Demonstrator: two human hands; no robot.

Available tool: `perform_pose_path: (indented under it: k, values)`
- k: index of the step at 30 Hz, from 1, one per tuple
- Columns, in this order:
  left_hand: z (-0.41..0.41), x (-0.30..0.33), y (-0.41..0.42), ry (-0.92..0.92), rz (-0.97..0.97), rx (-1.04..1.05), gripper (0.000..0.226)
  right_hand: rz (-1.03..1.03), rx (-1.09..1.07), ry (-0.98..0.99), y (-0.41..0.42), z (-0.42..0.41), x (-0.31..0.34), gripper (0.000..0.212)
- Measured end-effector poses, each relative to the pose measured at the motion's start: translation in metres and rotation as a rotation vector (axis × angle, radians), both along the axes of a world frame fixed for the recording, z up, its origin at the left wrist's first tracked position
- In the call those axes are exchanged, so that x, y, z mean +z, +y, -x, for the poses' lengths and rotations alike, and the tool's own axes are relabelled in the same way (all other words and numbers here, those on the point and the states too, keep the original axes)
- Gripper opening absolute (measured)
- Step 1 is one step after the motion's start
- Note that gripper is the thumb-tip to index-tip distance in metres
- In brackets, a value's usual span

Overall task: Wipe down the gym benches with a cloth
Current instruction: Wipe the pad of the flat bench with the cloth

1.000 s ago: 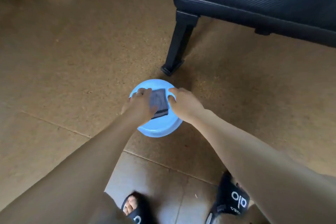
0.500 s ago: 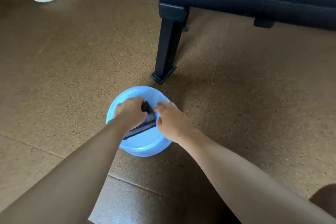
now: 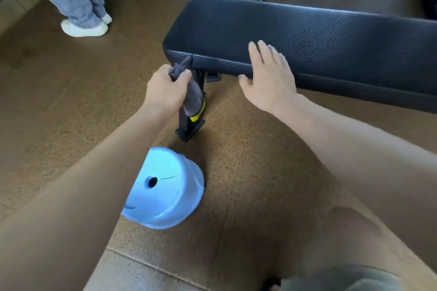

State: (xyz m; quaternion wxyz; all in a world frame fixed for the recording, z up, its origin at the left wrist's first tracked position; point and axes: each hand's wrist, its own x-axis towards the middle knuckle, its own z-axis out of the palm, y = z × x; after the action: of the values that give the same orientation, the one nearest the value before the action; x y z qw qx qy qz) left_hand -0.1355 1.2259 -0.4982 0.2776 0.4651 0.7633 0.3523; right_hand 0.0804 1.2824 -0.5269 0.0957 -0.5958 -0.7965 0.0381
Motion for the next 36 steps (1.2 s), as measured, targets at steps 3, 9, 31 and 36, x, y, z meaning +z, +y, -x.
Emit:
perform_pose_path:
  k: [3,9,31,36]
  values:
    - [-0.027,0.015,0.017,-0.024,-0.026,0.084,0.02,0.202,-0.012,-0.09,0.018,-0.034,-0.003,0.074]
    - [-0.06,0.03,0.04,-0.081,-0.066,0.188,0.024,0.223,0.039,0.015,0.014,-0.046,-0.011,0.07]
    - [-0.085,-0.044,0.119,0.767,0.083,-0.603,0.063,0.185,-0.13,0.144,0.02,-0.032,-0.023,0.06]
    - [-0.067,-0.044,0.135,0.779,0.065,-0.747,0.063,0.156,-0.186,0.15,0.017,-0.023,-0.023,0.064]
